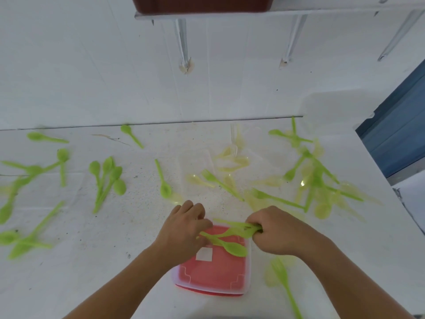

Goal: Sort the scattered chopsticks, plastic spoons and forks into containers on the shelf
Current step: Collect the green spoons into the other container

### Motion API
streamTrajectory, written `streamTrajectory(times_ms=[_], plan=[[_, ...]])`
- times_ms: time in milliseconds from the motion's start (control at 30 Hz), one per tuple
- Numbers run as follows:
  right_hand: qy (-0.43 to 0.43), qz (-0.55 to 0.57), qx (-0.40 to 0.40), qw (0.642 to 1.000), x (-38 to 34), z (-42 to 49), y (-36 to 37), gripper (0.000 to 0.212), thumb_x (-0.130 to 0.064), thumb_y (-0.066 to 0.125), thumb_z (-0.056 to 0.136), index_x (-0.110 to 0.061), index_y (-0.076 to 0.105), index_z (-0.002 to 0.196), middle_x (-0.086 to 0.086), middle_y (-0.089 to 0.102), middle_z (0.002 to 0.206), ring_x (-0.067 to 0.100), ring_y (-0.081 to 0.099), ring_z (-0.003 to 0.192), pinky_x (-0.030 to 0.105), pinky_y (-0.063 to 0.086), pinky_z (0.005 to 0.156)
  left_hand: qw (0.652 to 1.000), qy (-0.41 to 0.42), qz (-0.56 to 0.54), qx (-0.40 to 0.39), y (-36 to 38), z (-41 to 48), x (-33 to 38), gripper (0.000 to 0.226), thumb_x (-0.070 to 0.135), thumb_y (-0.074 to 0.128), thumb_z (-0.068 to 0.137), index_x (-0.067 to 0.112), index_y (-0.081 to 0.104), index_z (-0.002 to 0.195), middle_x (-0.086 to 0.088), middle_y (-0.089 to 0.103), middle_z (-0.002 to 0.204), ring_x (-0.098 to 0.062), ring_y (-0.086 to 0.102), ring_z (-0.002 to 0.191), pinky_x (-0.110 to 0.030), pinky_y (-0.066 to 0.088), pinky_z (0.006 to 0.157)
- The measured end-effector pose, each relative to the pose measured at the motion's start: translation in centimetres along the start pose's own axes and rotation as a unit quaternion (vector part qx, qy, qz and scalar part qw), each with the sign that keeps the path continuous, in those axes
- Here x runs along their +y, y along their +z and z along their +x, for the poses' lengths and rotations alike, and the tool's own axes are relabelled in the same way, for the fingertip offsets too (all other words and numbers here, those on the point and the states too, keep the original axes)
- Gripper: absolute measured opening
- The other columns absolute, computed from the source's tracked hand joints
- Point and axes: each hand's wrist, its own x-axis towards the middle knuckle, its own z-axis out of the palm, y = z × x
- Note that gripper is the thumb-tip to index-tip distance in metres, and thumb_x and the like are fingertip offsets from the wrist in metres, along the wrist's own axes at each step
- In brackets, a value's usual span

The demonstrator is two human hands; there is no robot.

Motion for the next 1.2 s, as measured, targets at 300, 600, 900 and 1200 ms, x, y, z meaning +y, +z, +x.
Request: streamTrajectory(times_ms=[300, 600, 900, 1200], plan=[[0.007, -0.187, -0.012, 0.982, -2.8, -0.1, -0.5, 0.04, -0.016, 0.045, 0.064, -0.02, 0.074, 0.091, 0.0, 0.066, 0.078, 0.024, 0.058, 0.071, 0.028, 0.038, 0.056, 0.995, 0.049, 0.074, -0.039, 0.6, -0.7, 0.1, 0.016, 0.051, 0.085, 0.072, 0.037, 0.076, 0.075, 0.009, 0.048, 0.086, -0.016, 0.043, 0.083, -0.03, 0.04, 0.065], [0.027, -0.295, 0.035, 0.955, -4.4, 0.0, 1.7, 0.022, -0.011, 0.058, 0.085, -0.022, 0.065, 0.102, -0.001, 0.057, 0.104, 0.025, 0.063, 0.098, 0.031, 0.039, 0.071, 0.997, -0.002, -0.068, 0.023, -2.3, -0.3, -1.8, 0.017, 0.03, 0.088, 0.076, 0.03, 0.081, 0.091, 0.013, 0.064, 0.088, -0.012, 0.053, 0.082, -0.028, 0.048, 0.068], [-0.007, -0.22, 0.029, 0.975, -7.0, 1.9, 8.5, 0.047, -0.013, 0.064, 0.088, -0.013, 0.047, 0.132, 0.008, 0.044, 0.128, 0.027, 0.049, 0.118, 0.039, 0.048, 0.099, 0.99, -0.08, -0.096, -0.071, -5.1, 1.0, -1.6, 0.019, 0.029, 0.069, 0.094, 0.04, 0.075, 0.108, 0.027, 0.059, 0.098, 0.02, 0.048, 0.076, -0.014, 0.039, 0.071], [0.037, 0.127, 0.272, 0.953, 1.2, -1.4, 2.6, 0.029, 0.0, 0.068, 0.08, -0.027, 0.078, 0.085, -0.016, 0.072, 0.086, -0.001, 0.066, 0.081, 0.012, 0.051, 0.076, 0.995, 0.05, -0.039, -0.081, -2.0, -0.9, 1.1, 0.043, 0.06, 0.056, 0.088, 0.035, 0.07, 0.12, 0.015, 0.066, 0.105, -0.013, 0.06, 0.094, -0.031, 0.053, 0.073]])
